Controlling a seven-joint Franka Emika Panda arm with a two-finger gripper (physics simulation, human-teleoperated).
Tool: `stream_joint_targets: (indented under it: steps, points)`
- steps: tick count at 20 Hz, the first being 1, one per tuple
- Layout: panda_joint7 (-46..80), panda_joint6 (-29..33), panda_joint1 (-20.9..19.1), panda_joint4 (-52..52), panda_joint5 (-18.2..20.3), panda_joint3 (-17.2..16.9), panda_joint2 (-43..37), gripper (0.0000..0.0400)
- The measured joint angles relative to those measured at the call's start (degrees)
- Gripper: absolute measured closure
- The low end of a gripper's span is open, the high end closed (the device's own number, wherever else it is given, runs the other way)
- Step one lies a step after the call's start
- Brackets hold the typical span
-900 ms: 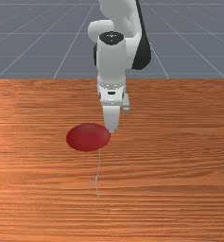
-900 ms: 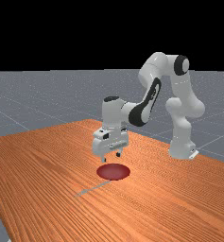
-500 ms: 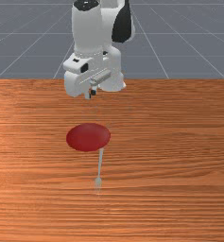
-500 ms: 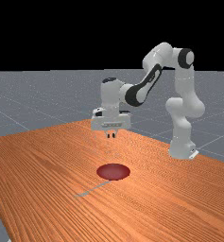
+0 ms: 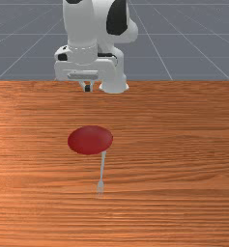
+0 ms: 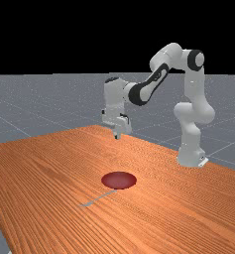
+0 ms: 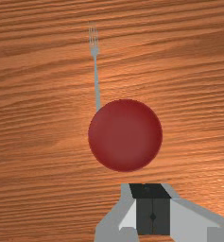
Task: Put the fork on the plate
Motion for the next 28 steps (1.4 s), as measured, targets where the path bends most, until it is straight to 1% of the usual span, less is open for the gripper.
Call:
stream_joint_targets:
  steps: [5,9,13,15,16,18,20,21,22,23,24,25,26,27,28]
  points:
    - [0.8,-0.1,0.3,0.9,0.4,0.5,1.5,0.0400]
    - [1.1,2.1,2.1,6.1,2.2,2.9,8.1,0.0400]
    - [2.8,5.8,2.9,12.0,3.8,3.8,13.3,0.0400]
    - [4.6,8.3,3.4,13.0,4.6,4.1,14.8,0.0400]
    - [5.0,9.1,3.7,13.1,4.3,4.1,15.3,0.0400]
    - [5.6,10.8,4.5,12.3,2.2,3.6,15.4,0.0400]
    - [4.9,15.2,4.9,9.4,1.3,3.6,14.9,0.0400]
    - [4.4,17.8,4.9,8.2,1.4,3.8,15.0,0.0400]
    - [4.2,18.9,4.7,7.6,2.2,4.0,15.2,0.0400]
    - [3.9,18.7,4.3,7.7,3.3,4.4,15.4,0.0400]
    - [3.4,18.0,4.0,8.3,4.0,4.7,15.6,0.0243]
    - [1.5,17.2,3.3,9.4,5.1,5.4,16.5,0.0148]
    - [-0.3,16.1,2.3,11.6,6.9,6.4,18.3,0.0090]
    - [-1.4,14.9,1.4,14.1,8.7,7.3,20.5,0.0054]
    - [-2.0,13.7,0.6,17.5,10.0,8.0,23.5,0.0033]
